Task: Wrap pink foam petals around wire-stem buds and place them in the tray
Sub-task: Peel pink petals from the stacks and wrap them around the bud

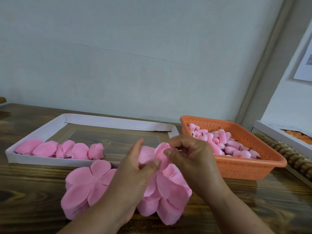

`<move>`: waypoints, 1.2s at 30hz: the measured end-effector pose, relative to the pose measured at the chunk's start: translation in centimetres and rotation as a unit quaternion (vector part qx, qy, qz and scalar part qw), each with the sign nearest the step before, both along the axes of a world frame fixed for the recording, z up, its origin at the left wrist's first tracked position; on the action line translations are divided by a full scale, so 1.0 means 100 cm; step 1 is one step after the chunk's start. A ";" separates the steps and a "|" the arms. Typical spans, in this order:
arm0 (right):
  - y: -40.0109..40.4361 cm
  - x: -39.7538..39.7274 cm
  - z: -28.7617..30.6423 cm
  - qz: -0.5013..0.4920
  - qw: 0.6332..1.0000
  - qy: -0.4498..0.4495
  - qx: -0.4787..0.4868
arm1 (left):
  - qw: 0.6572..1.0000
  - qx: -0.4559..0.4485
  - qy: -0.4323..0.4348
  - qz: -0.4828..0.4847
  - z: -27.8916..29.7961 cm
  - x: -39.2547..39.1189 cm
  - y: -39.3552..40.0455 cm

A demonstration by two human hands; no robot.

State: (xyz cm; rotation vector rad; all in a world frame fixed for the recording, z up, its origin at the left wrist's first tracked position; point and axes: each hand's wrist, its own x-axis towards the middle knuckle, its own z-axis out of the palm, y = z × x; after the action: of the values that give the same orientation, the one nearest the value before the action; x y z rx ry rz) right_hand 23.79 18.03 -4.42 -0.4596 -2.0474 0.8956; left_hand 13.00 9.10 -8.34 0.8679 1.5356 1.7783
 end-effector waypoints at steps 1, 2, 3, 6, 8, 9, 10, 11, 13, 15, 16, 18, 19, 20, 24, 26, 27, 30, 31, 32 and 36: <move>-0.001 -0.001 0.000 -0.004 1.000 0.003 0.004 | 1.000 0.002 0.026 0.014 0.001 0.000 -0.001; -0.002 -0.001 -0.001 -0.008 1.000 0.006 0.006 | 0.998 0.005 0.052 0.027 0.003 0.001 -0.002; -0.003 -0.002 -0.001 -0.012 1.000 0.009 0.007 | 0.996 0.004 0.077 0.039 0.005 0.002 -0.003; -0.004 -0.002 0.000 -0.031 0.999 0.006 0.014 | 0.992 0.005 0.106 0.074 0.010 0.004 -0.004; -0.004 -0.002 0.000 -0.049 0.999 0.007 0.011 | 0.995 -0.001 0.059 0.081 0.009 0.003 -0.005; -0.004 -0.002 0.000 -0.053 0.998 0.009 0.010 | 0.997 -0.007 0.019 0.076 0.009 0.002 -0.005; -0.004 -0.003 -0.001 -0.054 0.998 0.010 0.011 | 0.997 -0.015 -0.024 0.069 0.008 0.001 -0.005; -0.005 -0.003 -0.002 -0.053 0.998 0.007 0.014 | 0.996 -0.016 -0.059 0.058 0.009 0.001 -0.006; -0.006 -0.005 -0.006 -0.050 0.998 -0.011 0.027 | 0.995 -0.021 -0.078 0.051 0.009 0.002 -0.007; -0.005 -0.005 -0.007 -0.044 0.998 -0.030 0.045 | 0.995 -0.028 -0.069 0.062 0.010 0.003 -0.008; -0.006 -0.004 -0.006 -0.030 0.997 -0.040 0.061 | 0.996 -0.028 -0.058 0.064 0.011 0.002 -0.008; -0.006 -0.002 -0.002 0.022 0.990 -0.067 0.125 | 0.998 -0.028 -0.024 0.048 0.013 0.001 -0.007; -0.007 0.000 0.000 0.048 0.982 -0.083 0.160 | 0.999 -0.030 -0.007 0.037 0.014 0.002 -0.008; -0.007 0.001 0.001 0.068 0.975 -0.096 0.187 | 0.999 -0.029 0.010 0.032 0.015 0.002 -0.008; -0.004 0.001 0.000 0.062 0.973 -0.093 0.202 | 0.998 -0.014 0.049 0.024 0.015 0.004 -0.009; -0.002 0.000 -0.002 0.035 0.980 -0.078 0.183 | 1.000 0.005 0.029 -0.004 0.014 0.002 -0.008; -0.001 0.000 -0.003 0.021 0.983 -0.072 0.169 | 0.999 0.017 0.008 -0.026 0.015 0.001 -0.008; 0.000 0.000 -0.002 -0.009 0.992 -0.044 0.120 | 0.995 0.048 -0.019 -0.081 0.015 -0.005 -0.010; 0.000 0.000 -0.001 -0.017 0.994 -0.037 0.102 | 0.994 0.050 -0.006 -0.095 0.016 -0.005 -0.010; 0.000 0.000 0.000 -0.024 0.996 -0.034 0.082 | 0.993 0.051 0.010 -0.105 0.017 -0.005 -0.011; -0.001 0.001 0.003 -0.033 0.998 -0.031 0.040 | 0.992 0.052 0.071 -0.091 0.014 -0.002 -0.011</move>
State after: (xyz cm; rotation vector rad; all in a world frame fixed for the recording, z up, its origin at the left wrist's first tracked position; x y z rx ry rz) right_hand 23.87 17.92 -4.11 -0.5138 -2.1046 0.7665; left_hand 12.83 8.00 -6.94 1.1690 1.4105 1.7062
